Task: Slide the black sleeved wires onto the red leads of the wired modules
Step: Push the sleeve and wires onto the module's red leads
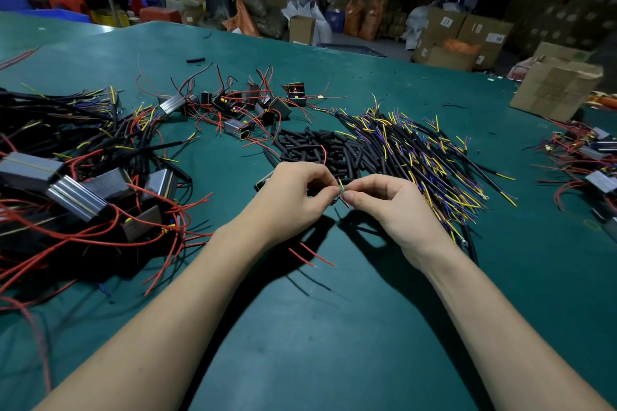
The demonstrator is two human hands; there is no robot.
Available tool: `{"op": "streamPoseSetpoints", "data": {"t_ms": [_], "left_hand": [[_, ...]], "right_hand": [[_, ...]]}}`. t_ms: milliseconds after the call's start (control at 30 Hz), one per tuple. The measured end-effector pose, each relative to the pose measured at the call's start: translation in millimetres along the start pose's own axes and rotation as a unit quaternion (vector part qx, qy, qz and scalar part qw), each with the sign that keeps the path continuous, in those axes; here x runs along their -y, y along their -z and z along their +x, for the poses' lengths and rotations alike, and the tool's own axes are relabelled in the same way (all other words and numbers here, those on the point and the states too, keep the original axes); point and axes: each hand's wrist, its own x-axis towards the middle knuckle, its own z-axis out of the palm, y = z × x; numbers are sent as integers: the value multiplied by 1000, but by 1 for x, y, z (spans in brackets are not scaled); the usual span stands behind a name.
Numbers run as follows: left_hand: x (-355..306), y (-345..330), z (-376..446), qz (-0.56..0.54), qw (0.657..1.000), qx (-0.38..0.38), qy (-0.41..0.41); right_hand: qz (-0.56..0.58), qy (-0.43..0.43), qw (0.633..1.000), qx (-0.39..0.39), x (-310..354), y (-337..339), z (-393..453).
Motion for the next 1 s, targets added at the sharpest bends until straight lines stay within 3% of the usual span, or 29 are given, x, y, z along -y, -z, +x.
{"op": "streamPoseSetpoints", "data": {"t_ms": [233,400,600,800,1000], "left_hand": [[0,0,0,21,999,-15,-47],[0,-2,0,13,999,-28,-45],[-1,-1,1,-1,998,-37,-44],[-3,3,1,-17,996,-32,-76],[0,3,0,24,993,-7,-116]], "right_hand": [[5,15,1000,8,-2,2,2],[14,-31,999,20,-2,8,4],[55,-1,998,-8,1,6,3],[109,-22,994,13,5,8,3],[91,-20,995,19,6,6,2]]}}
